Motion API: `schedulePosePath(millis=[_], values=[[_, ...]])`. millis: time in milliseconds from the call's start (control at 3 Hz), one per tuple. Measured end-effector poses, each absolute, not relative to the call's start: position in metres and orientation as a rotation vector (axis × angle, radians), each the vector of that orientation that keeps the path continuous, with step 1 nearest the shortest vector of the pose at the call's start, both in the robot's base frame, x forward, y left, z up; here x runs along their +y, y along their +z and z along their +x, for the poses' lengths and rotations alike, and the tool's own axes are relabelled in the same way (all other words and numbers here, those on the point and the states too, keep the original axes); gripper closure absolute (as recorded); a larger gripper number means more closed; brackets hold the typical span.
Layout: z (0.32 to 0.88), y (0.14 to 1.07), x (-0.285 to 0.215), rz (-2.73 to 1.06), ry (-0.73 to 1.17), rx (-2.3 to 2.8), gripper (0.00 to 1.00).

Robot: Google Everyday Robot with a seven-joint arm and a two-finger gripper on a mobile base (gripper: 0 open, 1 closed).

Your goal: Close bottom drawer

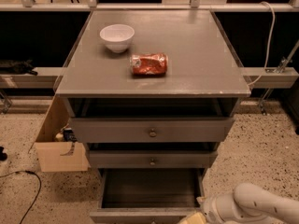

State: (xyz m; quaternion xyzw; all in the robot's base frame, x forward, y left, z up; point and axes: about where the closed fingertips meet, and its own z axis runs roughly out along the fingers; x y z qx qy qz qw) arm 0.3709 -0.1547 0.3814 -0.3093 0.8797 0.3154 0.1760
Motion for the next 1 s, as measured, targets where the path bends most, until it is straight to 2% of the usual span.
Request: schedulePosePath(millis=[1000], values=[[0.390, 0.283, -0.131, -0.829, 0.984, 2.524, 0.00]])
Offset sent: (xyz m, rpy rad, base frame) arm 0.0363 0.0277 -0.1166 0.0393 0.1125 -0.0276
